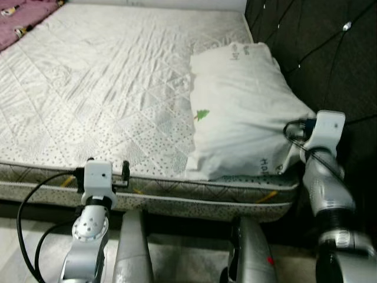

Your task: Clean up the room

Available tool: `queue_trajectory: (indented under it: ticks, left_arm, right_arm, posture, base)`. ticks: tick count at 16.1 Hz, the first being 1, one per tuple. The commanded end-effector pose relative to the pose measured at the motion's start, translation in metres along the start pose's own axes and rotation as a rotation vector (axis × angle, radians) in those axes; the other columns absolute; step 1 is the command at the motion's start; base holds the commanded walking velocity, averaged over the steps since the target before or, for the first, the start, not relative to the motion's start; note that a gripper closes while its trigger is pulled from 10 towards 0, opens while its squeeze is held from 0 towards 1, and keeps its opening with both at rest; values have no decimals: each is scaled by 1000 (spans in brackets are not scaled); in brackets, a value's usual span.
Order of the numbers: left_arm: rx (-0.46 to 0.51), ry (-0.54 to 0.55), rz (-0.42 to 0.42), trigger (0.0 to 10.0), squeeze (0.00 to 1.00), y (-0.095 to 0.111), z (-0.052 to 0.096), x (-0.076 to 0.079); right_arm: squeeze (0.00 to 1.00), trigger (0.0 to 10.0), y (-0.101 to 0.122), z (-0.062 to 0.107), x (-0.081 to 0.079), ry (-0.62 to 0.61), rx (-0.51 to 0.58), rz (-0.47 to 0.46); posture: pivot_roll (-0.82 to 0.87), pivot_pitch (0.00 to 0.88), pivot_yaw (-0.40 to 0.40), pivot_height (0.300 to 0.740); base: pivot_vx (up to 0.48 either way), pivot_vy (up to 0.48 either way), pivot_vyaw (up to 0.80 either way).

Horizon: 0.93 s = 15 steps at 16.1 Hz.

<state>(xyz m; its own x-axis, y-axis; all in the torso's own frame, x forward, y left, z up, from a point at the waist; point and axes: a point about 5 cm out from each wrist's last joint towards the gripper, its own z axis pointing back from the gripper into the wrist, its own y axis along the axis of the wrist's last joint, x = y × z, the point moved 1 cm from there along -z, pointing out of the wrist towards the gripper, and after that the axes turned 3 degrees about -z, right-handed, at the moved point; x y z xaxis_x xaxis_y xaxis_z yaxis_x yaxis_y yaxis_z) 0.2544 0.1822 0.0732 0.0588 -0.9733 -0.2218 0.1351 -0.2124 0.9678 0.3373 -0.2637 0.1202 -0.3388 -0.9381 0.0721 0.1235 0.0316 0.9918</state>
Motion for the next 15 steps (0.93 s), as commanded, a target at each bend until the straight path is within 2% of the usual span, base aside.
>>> queue_trajectory:
  ticks: [1,2,3,5,7,9,11,13,15]
  left_arm:
    - [-3,-4,-7,10000,0,-2,1,1]
    - [-2,-7,-9,10000,0,-2,0,0]
    - [-1,-8,-9,10000,0,-2,-1,0]
    - [1,-11,-12,10000,0,-1,-2,-1]
    - [2,-14,-12,10000,0,0,-2,0]
    - [6,-15,-12,10000,0,0,-2,1]
    - [5,-9,-14,10000,0,0,-2,-1]
    - [5,-4,-15,10000,0,1,-3,-2]
    - [9,-4,-16,10000,0,2,-3,-2]
  right_arm:
    - [0,0,3,10,4,-22,48,16]
    - [0,0,-10,24,2,-9,31,20]
    - [0,0,-14,31,0,3,29,23]
    - [0,0,-19,56,-14,60,32,13]
    - [0,0,-21,73,-28,152,43,17]
    - [0,0,-24,83,-31,218,31,24]
    - [0,0,-20,84,-34,243,47,15]
    - [0,0,-17,94,-44,292,56,4]
    - [0,0,-20,107,-43,315,34,-5]
  posture:
    - [55,0,-10,532]
    - [50,0,-6,532]
    - [47,0,-3,532]
    - [37,0,0,532]
    - [40,0,-1,532]
    - [43,0,-9,532]
    - [44,0,-15,532]
    - [46,0,-15,532]
    - [47,0,-14,532]
  base:
    - [0,0,0]
    - [0,0,0]
    - [0,0,0]
    - [0,0,0]
    - [0,0,0]
    - [0,0,0]
    - [0,0,0]
    - [0,0,0]
    - [0,0,0]
